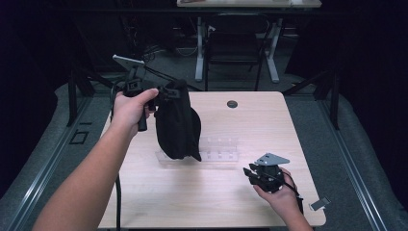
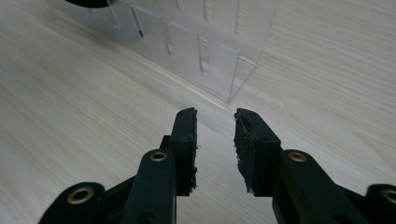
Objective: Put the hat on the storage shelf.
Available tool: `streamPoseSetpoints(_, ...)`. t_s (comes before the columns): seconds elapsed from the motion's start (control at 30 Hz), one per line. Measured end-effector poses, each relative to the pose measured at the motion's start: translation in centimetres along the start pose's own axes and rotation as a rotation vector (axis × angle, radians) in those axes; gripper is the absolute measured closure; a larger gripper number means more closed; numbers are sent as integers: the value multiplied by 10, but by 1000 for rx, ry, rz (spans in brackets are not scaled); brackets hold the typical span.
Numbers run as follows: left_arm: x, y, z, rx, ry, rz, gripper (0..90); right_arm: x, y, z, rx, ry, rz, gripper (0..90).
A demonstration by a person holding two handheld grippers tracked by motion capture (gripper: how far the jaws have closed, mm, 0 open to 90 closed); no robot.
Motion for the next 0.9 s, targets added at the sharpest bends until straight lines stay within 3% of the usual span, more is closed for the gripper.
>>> streamPoseSetpoints(0.43,-1,9,8,8,-13,17,854,28,-25,-7,45,24,-73,793)
streamPoseSetpoints(0.9,-3,13,12,17,-24,29,853,57,-53,-9,103,53,-142,787)
Point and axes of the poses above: each handheld gripper's, and its own axes: z roughly forward along the jaws, x roughly out of its top, y roughly to its right, the point moved 7 cm from there along z, roughly forward along the jaws, and after that the axes turned 13 degrees about -y, right-handed, at the moved point
